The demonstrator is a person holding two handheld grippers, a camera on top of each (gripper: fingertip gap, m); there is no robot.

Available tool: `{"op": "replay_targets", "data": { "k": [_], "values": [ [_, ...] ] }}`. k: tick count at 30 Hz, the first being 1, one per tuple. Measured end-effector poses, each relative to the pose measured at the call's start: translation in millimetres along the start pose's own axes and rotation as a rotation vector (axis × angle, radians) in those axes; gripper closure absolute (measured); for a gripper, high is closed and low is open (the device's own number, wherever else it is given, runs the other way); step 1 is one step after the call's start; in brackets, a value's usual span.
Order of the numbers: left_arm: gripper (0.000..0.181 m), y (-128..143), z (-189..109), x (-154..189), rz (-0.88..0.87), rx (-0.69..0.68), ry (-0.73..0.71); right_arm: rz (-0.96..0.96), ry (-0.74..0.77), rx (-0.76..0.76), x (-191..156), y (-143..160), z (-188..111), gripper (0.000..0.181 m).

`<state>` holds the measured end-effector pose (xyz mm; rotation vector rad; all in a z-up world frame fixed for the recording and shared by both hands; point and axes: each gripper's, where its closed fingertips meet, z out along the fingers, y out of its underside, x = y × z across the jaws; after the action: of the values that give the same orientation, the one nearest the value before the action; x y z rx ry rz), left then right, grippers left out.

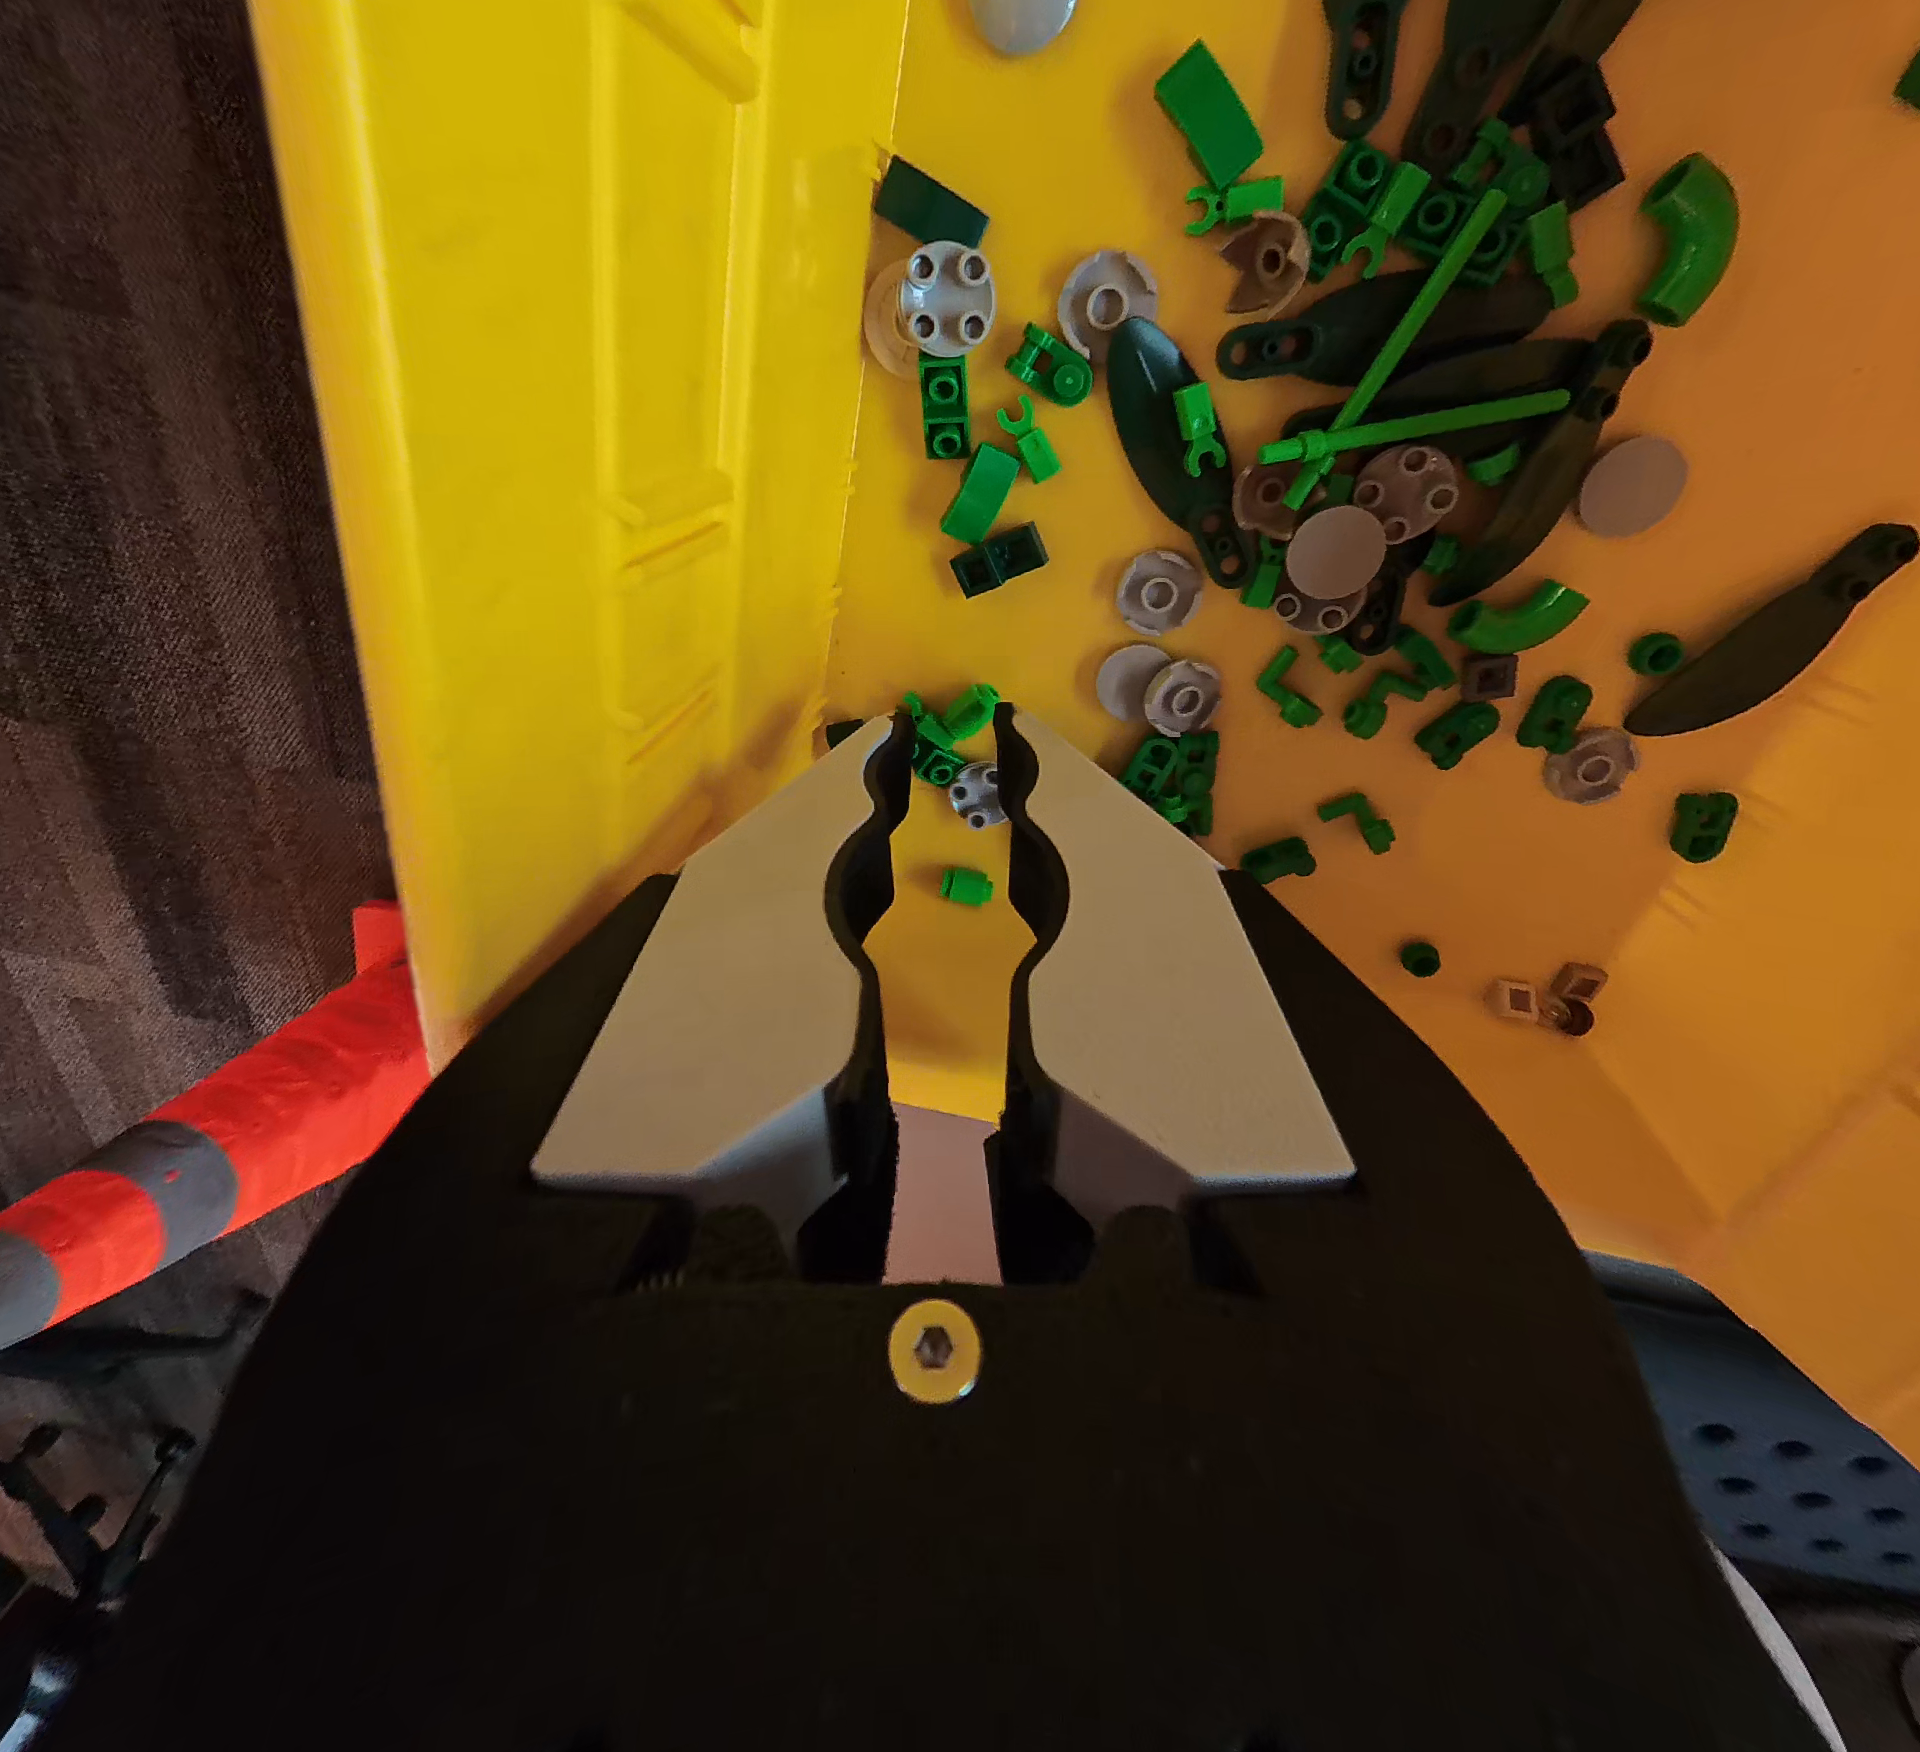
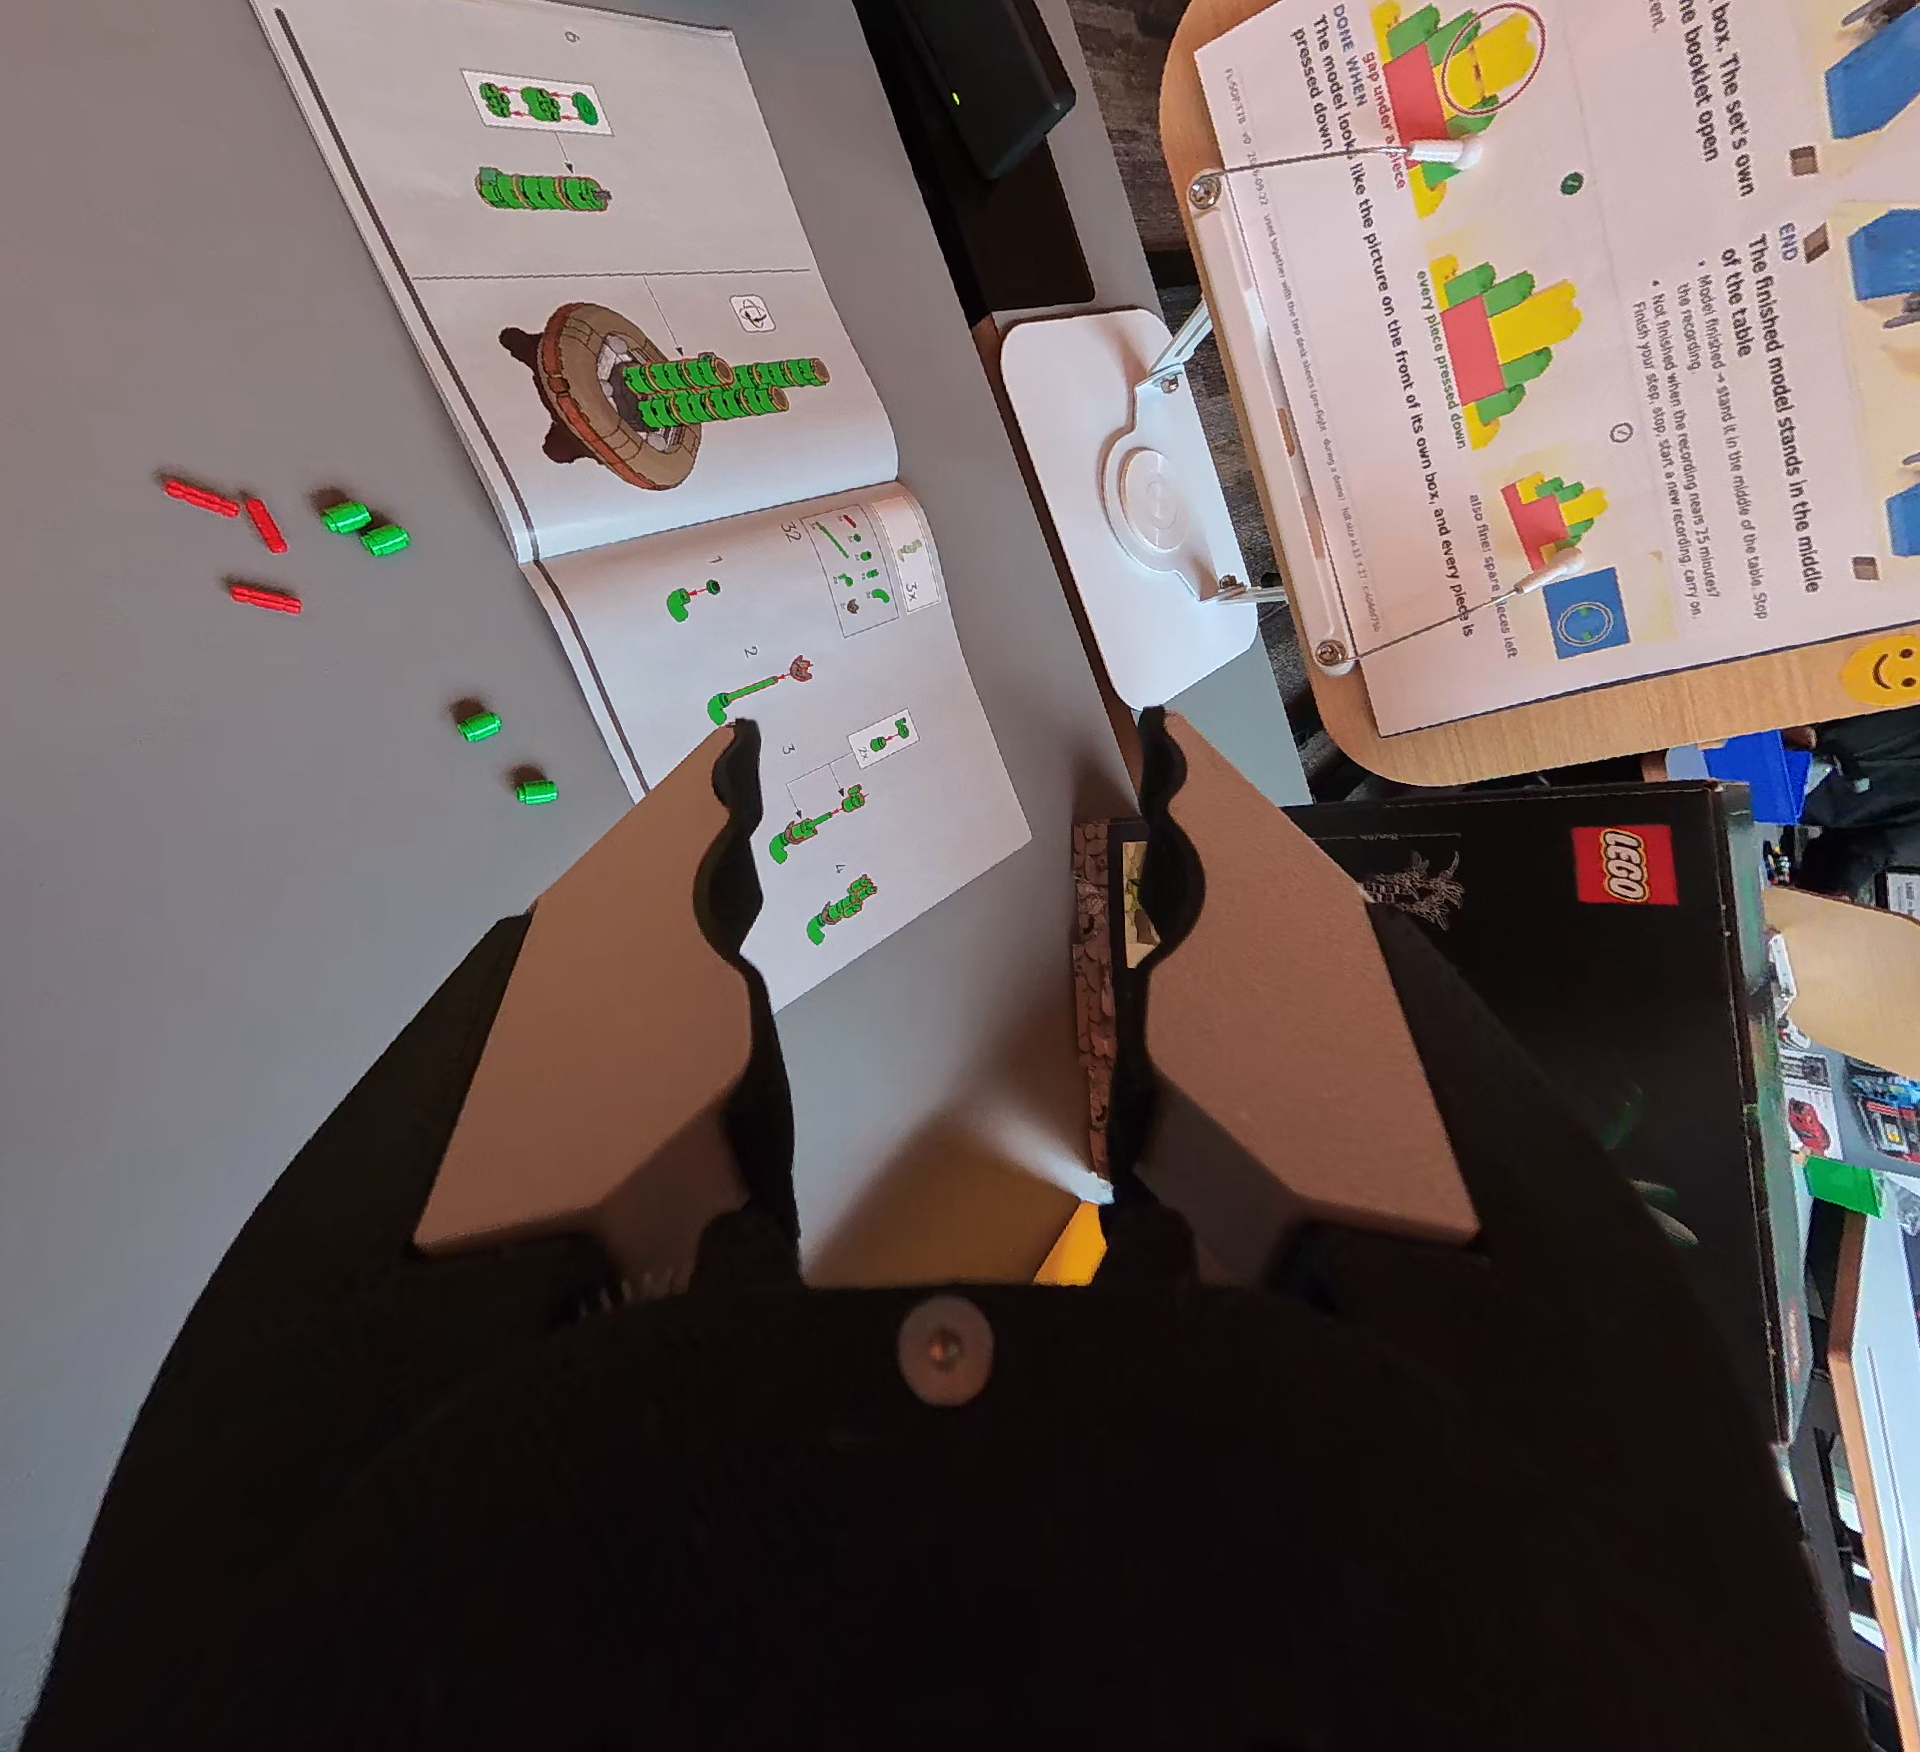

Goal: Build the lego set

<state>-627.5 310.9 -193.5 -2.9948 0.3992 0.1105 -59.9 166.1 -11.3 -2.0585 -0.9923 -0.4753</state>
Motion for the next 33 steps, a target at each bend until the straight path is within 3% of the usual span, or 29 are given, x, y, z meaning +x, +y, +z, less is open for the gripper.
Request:
{"op": "replay_targets", "data": {
  "k": [33],
  "values": [
    [0.175, 0.0, 9.4, 2.7, 0.08, -0.011, -0.001, -0.031, -0.023, -0.021, -7.3, 1.4, 2.3, 0.108]
  ]
}}
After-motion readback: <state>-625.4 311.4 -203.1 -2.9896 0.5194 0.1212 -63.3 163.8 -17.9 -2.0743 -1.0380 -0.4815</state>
